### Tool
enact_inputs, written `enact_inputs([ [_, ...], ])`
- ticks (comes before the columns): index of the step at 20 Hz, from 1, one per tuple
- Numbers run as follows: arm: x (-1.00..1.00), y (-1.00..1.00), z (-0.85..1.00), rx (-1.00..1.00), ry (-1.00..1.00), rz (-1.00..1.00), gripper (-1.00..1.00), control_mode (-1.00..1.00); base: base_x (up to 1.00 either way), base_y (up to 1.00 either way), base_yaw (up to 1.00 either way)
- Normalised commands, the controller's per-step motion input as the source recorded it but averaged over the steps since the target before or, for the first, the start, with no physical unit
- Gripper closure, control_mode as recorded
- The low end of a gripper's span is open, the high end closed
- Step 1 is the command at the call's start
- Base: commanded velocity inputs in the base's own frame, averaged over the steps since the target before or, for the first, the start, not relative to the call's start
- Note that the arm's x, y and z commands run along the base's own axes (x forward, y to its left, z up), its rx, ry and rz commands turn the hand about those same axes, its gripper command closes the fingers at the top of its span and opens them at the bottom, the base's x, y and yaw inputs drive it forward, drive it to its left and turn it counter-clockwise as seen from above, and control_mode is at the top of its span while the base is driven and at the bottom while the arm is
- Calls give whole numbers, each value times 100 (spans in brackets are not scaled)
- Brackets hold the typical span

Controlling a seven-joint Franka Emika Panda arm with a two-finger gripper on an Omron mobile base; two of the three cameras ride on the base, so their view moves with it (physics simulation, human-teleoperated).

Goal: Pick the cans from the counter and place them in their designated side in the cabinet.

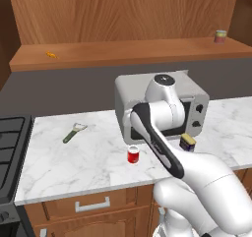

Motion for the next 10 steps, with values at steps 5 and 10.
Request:
enact_inputs([
  [5,7,3,-18,0,0,0,-100,-100,0,0,0],
  [10,3,1,-18,0,0,0,-100,-100,0,0,0],
])
